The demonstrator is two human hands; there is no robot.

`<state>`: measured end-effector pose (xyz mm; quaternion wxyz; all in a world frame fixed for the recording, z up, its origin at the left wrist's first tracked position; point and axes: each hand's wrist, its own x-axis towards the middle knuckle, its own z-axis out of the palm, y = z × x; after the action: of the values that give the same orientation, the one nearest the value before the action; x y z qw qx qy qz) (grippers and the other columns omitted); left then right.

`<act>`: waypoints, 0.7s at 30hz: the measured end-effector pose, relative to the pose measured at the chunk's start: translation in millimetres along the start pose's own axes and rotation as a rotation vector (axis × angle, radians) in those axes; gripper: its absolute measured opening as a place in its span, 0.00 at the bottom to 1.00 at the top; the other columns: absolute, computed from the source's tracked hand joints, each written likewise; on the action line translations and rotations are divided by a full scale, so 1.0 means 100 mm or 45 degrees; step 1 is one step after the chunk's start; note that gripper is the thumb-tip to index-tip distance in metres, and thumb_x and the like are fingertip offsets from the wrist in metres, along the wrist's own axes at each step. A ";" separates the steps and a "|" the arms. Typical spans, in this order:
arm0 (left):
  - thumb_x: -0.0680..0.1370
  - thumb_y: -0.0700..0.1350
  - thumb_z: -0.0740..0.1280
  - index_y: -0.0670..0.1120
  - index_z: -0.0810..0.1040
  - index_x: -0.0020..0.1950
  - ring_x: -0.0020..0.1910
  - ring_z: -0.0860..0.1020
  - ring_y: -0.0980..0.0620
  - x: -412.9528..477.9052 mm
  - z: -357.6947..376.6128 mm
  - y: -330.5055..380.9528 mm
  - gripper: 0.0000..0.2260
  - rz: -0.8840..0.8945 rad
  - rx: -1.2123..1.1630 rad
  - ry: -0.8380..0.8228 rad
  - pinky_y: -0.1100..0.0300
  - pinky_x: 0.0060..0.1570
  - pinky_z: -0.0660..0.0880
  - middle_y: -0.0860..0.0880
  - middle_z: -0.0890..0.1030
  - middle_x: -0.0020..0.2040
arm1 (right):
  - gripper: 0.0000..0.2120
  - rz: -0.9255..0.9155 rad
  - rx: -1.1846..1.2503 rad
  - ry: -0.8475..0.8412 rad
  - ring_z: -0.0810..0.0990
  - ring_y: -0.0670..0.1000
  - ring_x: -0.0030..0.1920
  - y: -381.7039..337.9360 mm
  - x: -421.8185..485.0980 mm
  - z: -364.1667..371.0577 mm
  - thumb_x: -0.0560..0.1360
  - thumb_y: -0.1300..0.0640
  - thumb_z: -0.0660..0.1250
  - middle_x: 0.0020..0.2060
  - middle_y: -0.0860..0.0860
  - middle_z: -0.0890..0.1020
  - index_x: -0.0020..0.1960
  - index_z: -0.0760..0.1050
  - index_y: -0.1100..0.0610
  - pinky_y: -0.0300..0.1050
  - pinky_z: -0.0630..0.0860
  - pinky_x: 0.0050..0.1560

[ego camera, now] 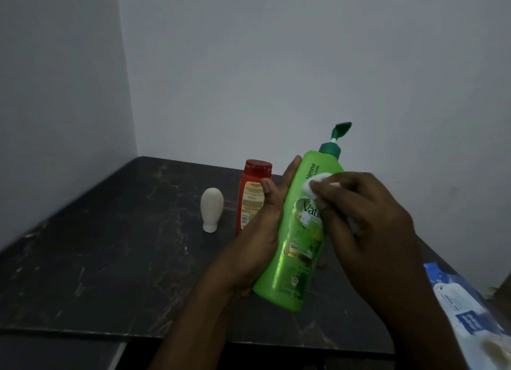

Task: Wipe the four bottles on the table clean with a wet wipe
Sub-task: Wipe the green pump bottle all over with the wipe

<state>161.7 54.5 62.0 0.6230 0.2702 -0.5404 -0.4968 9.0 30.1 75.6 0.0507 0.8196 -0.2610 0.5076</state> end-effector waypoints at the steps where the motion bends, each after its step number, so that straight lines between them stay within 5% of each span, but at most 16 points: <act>1: 0.77 0.70 0.49 0.57 0.62 0.78 0.66 0.78 0.44 0.01 0.00 0.02 0.32 -0.038 -0.042 0.051 0.50 0.54 0.80 0.50 0.75 0.73 | 0.12 -0.048 0.043 -0.073 0.79 0.52 0.52 -0.04 0.00 -0.01 0.76 0.63 0.69 0.52 0.51 0.79 0.58 0.84 0.55 0.42 0.74 0.51; 4: 0.79 0.68 0.46 0.58 0.65 0.77 0.72 0.71 0.40 -0.06 -0.08 -0.01 0.30 -0.017 -0.156 0.136 0.43 0.72 0.66 0.45 0.71 0.75 | 0.11 -0.198 0.144 -0.335 0.77 0.46 0.50 -0.18 -0.02 -0.04 0.76 0.58 0.68 0.49 0.45 0.78 0.56 0.84 0.50 0.36 0.72 0.49; 7: 0.79 0.69 0.43 0.67 0.63 0.75 0.72 0.72 0.44 -0.10 -0.12 -0.02 0.26 0.033 -0.088 0.177 0.39 0.74 0.62 0.52 0.71 0.75 | 0.11 -0.313 0.207 -0.591 0.77 0.42 0.48 -0.25 -0.03 -0.08 0.76 0.54 0.66 0.47 0.43 0.77 0.54 0.84 0.47 0.28 0.70 0.48; 11: 0.80 0.67 0.43 0.69 0.64 0.74 0.71 0.74 0.48 -0.05 -0.16 -0.06 0.24 0.088 0.008 0.212 0.40 0.72 0.66 0.58 0.73 0.73 | 0.09 -0.348 0.277 -0.769 0.81 0.44 0.46 -0.27 -0.02 -0.17 0.74 0.51 0.66 0.46 0.44 0.78 0.50 0.84 0.45 0.41 0.80 0.44; 14: 0.79 0.69 0.46 0.70 0.63 0.74 0.72 0.72 0.48 -0.06 -0.12 -0.06 0.24 0.115 0.023 0.242 0.40 0.73 0.66 0.56 0.69 0.76 | 0.07 -0.296 0.270 -0.762 0.81 0.43 0.43 -0.23 -0.02 -0.26 0.73 0.50 0.66 0.45 0.44 0.79 0.46 0.83 0.45 0.41 0.79 0.40; 18: 0.76 0.69 0.53 0.68 0.64 0.75 0.71 0.73 0.44 -0.08 -0.09 -0.01 0.26 0.147 -0.096 0.279 0.38 0.72 0.66 0.53 0.70 0.76 | 0.09 -0.179 0.118 -0.573 0.78 0.40 0.42 -0.23 -0.02 -0.29 0.73 0.49 0.62 0.44 0.40 0.78 0.46 0.81 0.45 0.26 0.69 0.41; 21: 0.74 0.71 0.56 0.69 0.63 0.74 0.73 0.69 0.38 -0.08 -0.07 0.01 0.28 0.167 -0.157 0.292 0.34 0.72 0.63 0.51 0.68 0.77 | 0.08 -0.225 0.104 -0.547 0.78 0.42 0.43 -0.34 -0.03 -0.25 0.74 0.52 0.63 0.45 0.43 0.78 0.48 0.82 0.47 0.29 0.71 0.41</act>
<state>169.7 60.6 57.9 0.7272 0.2503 -0.4506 -0.4532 4.4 69.3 91.4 0.0049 0.9298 -0.1723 0.3251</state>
